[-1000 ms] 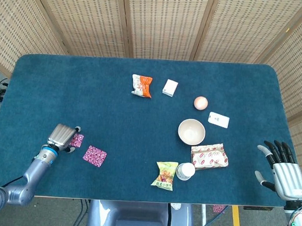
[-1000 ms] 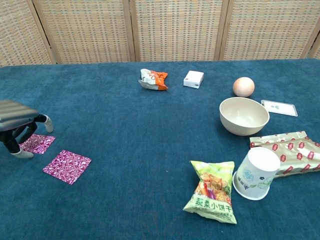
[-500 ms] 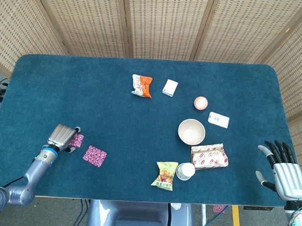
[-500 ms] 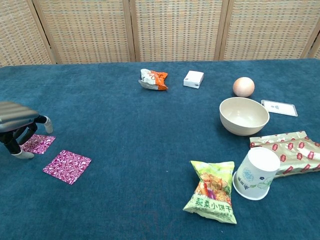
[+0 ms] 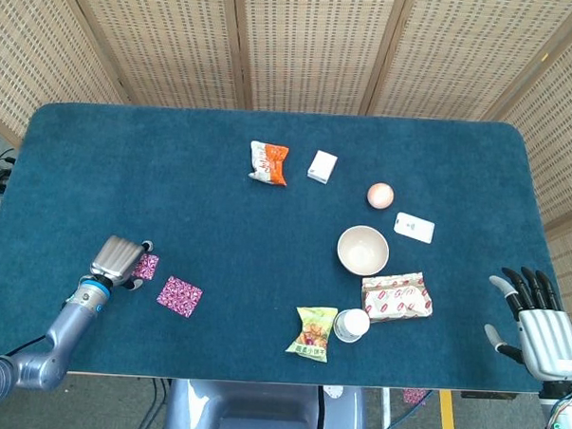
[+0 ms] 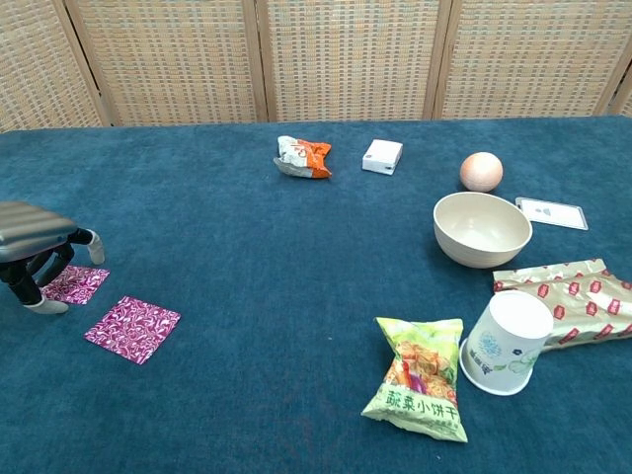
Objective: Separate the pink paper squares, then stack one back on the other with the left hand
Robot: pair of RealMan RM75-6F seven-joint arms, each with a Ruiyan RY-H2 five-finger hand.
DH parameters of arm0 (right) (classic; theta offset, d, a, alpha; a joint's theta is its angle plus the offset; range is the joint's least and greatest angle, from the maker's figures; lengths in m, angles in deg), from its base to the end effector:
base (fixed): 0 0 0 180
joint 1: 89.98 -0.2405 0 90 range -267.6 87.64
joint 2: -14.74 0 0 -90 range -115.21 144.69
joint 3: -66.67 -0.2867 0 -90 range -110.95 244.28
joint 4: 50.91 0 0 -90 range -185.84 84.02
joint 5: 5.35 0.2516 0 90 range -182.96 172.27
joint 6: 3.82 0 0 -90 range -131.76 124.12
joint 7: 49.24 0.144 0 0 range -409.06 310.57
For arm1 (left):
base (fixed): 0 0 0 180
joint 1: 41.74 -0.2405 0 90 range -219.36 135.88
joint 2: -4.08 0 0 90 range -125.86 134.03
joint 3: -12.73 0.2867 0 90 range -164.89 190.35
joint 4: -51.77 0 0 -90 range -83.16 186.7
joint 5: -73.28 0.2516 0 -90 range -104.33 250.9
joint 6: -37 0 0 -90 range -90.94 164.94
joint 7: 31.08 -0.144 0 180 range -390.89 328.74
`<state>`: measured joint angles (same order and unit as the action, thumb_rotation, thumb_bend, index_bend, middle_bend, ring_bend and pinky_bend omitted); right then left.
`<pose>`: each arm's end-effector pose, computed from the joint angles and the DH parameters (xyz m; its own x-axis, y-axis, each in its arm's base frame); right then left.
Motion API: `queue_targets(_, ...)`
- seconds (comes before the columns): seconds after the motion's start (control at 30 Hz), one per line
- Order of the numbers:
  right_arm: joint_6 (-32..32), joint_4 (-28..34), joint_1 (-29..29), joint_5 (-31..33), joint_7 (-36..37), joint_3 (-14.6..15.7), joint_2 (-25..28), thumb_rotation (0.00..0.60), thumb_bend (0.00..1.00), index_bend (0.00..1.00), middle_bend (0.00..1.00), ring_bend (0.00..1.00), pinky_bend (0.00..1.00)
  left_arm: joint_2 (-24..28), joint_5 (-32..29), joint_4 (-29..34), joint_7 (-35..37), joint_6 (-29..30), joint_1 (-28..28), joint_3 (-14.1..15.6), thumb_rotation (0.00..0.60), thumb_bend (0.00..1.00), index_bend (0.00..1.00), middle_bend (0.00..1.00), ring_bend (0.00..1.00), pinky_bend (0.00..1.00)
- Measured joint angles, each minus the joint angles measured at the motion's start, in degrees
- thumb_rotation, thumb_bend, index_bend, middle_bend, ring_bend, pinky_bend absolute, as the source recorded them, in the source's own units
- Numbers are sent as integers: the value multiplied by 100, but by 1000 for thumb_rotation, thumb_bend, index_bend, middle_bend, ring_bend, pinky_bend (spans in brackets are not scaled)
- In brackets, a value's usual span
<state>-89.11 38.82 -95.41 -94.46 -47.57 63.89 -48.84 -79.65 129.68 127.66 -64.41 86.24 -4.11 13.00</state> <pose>-0.3574 -0.1908 0.1402 0.4228 0.0068 0.9062 -0.9039 -0.0691 0.4222 -0.3113 0.3528 -0.0316 0.7546 0.3793 0.5354 0.6473 -0.2962 -0.7024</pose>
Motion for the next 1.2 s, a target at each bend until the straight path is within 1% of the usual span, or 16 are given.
queue_targets(0.33,10,2,-1,7,0,0,3,600,329,174,137,0,0,12,-21,17,18,-9,-14,23,496,299,369,645,579,541)
queue_targets(0.6,2,4,0,2,-2,-1,1,600,325,174,137,0,0,67,29,84,64,70,-47,19,496,298,369,646,579,541)
queue_targets(1.2,24,-8,-1,26,4,-3,-5,600,326,174,137,0,0,46,-13,39,104,43,-44,-10,496,276,383,645,579,541)
